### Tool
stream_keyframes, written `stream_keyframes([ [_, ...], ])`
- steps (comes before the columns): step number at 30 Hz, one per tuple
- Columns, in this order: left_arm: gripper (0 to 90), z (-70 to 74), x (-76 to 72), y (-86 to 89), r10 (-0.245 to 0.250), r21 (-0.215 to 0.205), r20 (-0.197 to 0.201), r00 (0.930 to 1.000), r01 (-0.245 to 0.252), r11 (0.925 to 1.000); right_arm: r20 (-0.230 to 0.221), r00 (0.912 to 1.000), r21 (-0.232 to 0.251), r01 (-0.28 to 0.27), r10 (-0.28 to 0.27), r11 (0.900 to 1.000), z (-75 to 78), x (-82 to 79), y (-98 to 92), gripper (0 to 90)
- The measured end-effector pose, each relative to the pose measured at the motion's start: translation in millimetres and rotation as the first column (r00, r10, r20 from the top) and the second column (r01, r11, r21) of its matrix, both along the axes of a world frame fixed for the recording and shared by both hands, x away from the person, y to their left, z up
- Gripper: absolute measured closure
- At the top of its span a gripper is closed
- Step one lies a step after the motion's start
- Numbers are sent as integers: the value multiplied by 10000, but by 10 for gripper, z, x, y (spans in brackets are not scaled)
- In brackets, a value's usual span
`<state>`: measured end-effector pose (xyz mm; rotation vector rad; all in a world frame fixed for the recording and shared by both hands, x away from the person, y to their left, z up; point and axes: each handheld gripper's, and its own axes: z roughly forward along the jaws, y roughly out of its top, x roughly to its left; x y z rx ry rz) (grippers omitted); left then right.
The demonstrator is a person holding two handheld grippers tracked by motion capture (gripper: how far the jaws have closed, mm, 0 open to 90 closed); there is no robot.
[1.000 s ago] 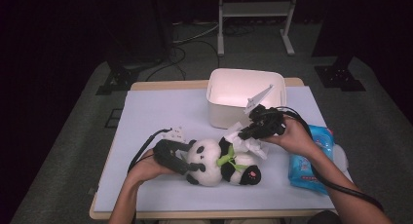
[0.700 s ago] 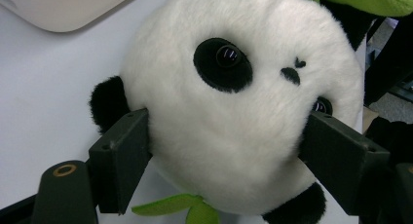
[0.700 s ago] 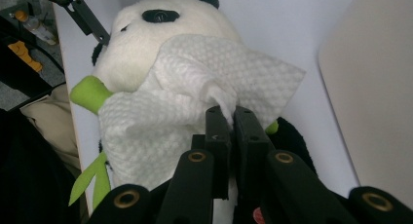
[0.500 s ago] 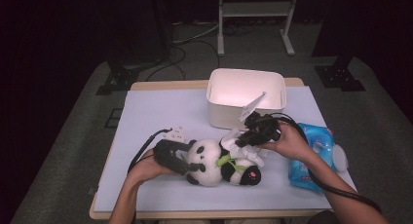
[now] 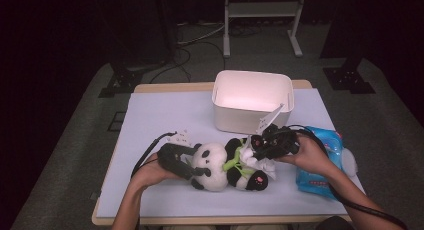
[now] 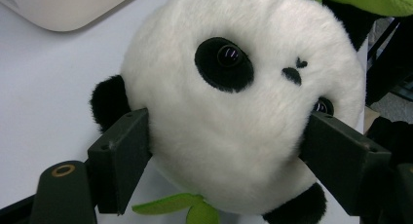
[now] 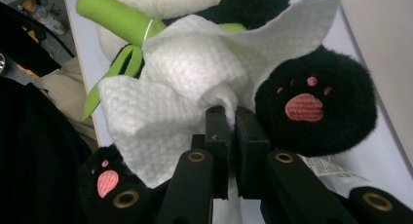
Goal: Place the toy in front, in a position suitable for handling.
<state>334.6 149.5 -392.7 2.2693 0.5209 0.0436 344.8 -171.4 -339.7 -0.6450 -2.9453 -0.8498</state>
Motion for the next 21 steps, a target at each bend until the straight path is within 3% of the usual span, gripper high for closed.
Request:
stream_keyframes([
  [5,194,-3,4,3,15,-27,-24,10000,-15,10000,376,9992,355,-108,95,9993,85,-34,-33,800],
  [11,194,0,0,2,16,-4,-21,10000,-16,10000,795,9962,551,-393,349,9977,179,-19,76,664],
  [15,194,2,-1,-1,12,11,-12,10000,-12,10000,1108,9913,260,-743,710,9969,197,8,222,605],
  [21,194,4,0,-6,42,45,-13,10000,-42,10000,1143,9879,-273,-1019,1044,9944,129,102,483,557],
])
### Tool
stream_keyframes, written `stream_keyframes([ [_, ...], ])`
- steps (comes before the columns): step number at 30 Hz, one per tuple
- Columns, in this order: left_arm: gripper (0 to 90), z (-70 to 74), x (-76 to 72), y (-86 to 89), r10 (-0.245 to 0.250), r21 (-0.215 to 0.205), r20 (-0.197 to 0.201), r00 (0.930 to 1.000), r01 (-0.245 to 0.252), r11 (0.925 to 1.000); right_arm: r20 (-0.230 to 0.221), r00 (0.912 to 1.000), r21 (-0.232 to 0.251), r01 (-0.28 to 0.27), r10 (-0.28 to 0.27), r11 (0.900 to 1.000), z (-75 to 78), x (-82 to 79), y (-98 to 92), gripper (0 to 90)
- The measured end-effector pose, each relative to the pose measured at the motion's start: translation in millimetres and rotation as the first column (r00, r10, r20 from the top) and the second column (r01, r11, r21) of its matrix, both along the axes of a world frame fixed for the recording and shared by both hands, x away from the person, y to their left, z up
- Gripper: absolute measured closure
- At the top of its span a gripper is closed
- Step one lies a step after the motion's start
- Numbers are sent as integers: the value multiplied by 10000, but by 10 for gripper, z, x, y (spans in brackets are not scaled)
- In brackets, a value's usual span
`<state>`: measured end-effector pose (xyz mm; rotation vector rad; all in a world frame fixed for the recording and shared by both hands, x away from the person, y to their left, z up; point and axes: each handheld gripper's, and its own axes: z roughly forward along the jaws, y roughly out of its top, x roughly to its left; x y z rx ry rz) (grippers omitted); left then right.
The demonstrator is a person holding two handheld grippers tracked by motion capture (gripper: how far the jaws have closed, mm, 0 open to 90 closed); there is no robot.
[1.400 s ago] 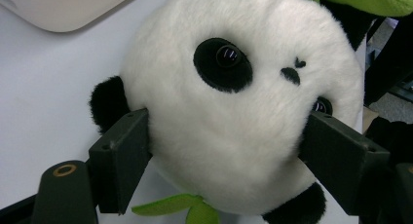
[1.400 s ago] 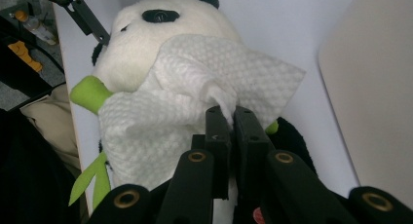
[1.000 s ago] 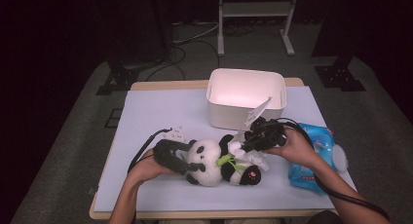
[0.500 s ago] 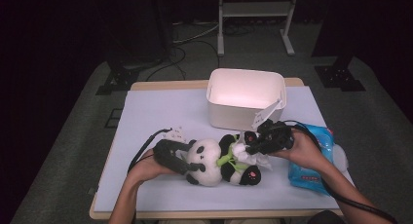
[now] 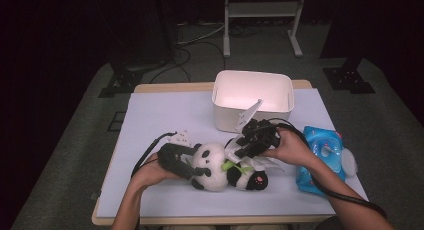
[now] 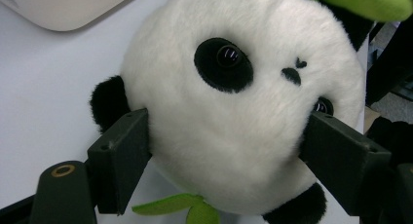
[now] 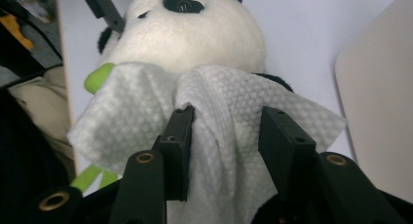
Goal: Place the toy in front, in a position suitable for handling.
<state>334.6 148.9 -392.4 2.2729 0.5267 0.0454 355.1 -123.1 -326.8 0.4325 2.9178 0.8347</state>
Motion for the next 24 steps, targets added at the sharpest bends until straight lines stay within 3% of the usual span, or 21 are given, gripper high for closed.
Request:
stream_keyframes([
  [4,194,-12,9,4,80,-135,-58,10000,-81,9999,-50,9997,-90,229,-229,9997,-13,33,36,597],
  [11,194,-8,6,0,64,-77,-6,10000,-64,10000,-115,9997,-78,210,-211,9997,-28,6,8,832],
  [20,194,1,-5,-9,-43,10,101,9999,43,10000,199,9978,131,634,-636,9979,76,76,-57,850],
  [24,194,-1,-3,-5,-36,-9,81,10000,36,10000,350,9968,-50,718,-716,9974,78,126,-35,852],
])
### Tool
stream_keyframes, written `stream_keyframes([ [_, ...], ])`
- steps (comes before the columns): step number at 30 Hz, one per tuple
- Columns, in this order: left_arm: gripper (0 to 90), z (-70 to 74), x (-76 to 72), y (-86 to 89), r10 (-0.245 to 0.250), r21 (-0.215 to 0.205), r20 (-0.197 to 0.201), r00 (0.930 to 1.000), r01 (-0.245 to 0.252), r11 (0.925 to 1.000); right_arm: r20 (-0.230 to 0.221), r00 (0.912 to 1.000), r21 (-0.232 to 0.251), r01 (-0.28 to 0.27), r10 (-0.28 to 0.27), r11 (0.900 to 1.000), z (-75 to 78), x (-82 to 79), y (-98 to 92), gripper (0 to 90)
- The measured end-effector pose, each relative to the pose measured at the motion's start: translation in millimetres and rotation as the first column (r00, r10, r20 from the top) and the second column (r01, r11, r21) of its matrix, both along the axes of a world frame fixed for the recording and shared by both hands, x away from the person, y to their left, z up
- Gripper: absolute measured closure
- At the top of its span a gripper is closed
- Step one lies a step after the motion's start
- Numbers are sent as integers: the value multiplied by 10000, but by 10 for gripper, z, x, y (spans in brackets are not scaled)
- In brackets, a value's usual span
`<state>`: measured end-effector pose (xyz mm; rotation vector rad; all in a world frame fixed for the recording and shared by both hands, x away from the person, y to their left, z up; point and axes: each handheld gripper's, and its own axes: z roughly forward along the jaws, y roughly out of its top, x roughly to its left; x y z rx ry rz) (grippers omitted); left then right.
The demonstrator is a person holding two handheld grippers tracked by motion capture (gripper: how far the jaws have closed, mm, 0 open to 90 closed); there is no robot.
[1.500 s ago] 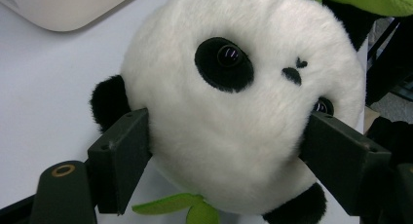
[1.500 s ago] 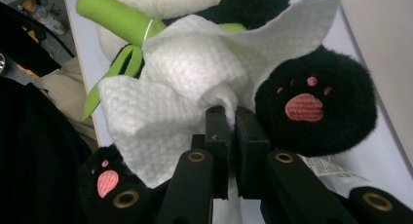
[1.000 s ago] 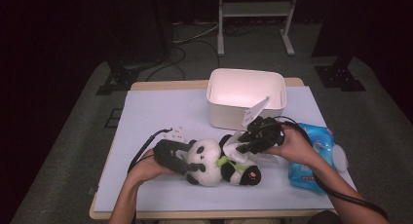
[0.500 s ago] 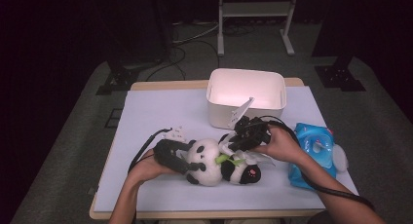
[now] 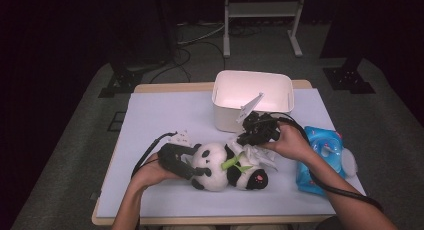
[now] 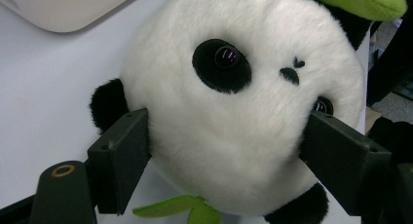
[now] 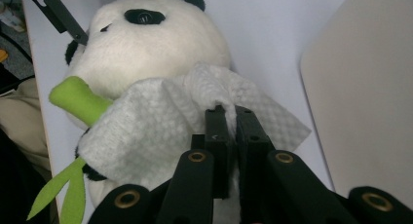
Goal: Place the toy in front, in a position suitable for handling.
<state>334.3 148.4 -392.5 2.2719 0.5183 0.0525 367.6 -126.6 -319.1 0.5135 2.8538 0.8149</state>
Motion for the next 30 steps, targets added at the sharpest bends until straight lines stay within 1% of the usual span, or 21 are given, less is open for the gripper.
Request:
stream_keyframes([
  [3,194,2,-2,-3,-12,19,27,10000,12,10000,63,9999,43,96,-96,9999,24,-3,-47,854],
  [6,194,2,-3,-4,-8,10,33,10000,8,10000,132,9996,72,241,-242,9997,62,-16,-142,854],
  [10,194,9,-6,-11,12,20,44,10000,-12,10000,83,9990,330,430,-433,9985,107,-20,-307,856],
  [11,194,9,-6,-11,18,23,38,10000,-18,10000,17,9986,402,523,-524,9978,112,-26,-341,856],
  [14,194,8,-3,-9,16,17,14,10000,-16,10000,9,9977,511,680,-681,9964,113,-47,-439,856],
  [16,193,7,-2,-8,10,18,8,10000,-10,10000,3,9967,451,808,-809,9957,99,-63,-500,856],
  [18,194,9,-4,-10,17,23,9,10000,-17,10000,-121,9959,494,904,-899,9947,74,-73,-566,856],
  [19,194,10,-4,-10,10,37,11,10000,-10,10000,-97,9957,531,924,-921,9943,59,-77,-597,856],
  [21,194,9,-5,-11,23,29,17,10000,-23,10000,-276,9945,694,1029,-1012,9923,37,-88,-643,856],
  [22,194,9,-5,-11,20,30,19,10000,-20,10000,-289,9949,729,990,-971,9924,20,-90,-657,856],
  [26,193,10,-4,-10,20,46,3,10000,-20,10000,-537,9950,871,892,-847,9922,-55,-125,-658,856],
  [27,193,10,-4,-10,20,46,3,10000,-20,10000,-537,9950,871,892,-847,9922,-55,-125,-658,856],
  [30,193,6,3,-4,16,28,-21,10000,-16,10000,-767,9947,866,750,-684,9934,-123,-172,-620,856],
])
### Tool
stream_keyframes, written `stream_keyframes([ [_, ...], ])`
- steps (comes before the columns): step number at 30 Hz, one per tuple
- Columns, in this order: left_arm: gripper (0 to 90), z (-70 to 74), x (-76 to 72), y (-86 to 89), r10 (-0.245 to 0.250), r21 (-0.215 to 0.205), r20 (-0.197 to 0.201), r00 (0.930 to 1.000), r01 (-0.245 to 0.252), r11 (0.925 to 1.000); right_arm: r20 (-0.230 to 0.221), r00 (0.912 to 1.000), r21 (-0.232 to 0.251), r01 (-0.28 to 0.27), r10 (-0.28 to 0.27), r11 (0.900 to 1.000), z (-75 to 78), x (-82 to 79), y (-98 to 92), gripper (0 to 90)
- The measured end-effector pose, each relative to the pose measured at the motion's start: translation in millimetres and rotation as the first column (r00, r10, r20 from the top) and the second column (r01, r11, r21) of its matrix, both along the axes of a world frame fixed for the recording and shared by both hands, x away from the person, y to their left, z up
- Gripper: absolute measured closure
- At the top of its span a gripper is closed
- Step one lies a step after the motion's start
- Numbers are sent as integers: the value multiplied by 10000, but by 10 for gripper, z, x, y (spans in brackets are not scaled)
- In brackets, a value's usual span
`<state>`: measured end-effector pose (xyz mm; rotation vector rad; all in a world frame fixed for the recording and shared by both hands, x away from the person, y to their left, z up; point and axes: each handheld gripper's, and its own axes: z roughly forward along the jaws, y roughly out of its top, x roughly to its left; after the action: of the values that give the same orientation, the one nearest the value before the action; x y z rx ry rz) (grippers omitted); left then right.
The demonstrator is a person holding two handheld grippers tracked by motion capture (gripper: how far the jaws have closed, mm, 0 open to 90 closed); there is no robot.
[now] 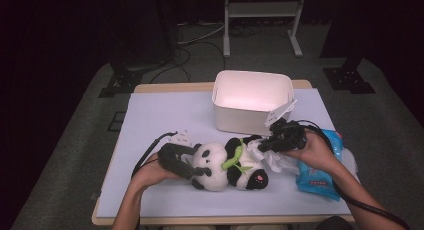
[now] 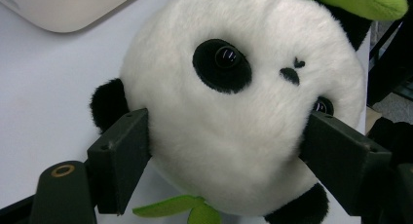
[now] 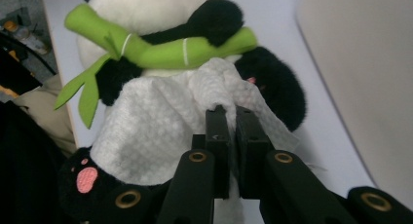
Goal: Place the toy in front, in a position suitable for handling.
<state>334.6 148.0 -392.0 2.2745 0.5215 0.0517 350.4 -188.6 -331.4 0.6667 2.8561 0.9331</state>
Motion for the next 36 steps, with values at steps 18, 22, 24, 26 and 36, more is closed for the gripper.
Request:
stream_keyframes([
  [18,188,1,2,1,15,81,15,10000,-15,10000,-659,9975,232,-220,235,9995,-223,-166,-49,856],
  [22,187,-7,5,7,56,6,-20,10000,-56,10000,-932,9956,335,-94,125,9994,-298,-219,-112,856],
  [24,186,-8,7,9,64,2,-32,10000,-64,10000,-1017,9948,344,-54,89,9994,-321,-251,-138,856],
  [26,186,-8,9,9,46,12,-23,10000,-46,10000,-1007,9948,394,-110,149,9992,-327,-282,-149,856],
  [36,186,-9,8,10,82,3,-44,10000,-82,10000,-665,9952,569,-680,717,9961,-183,-320,-6,856],
])
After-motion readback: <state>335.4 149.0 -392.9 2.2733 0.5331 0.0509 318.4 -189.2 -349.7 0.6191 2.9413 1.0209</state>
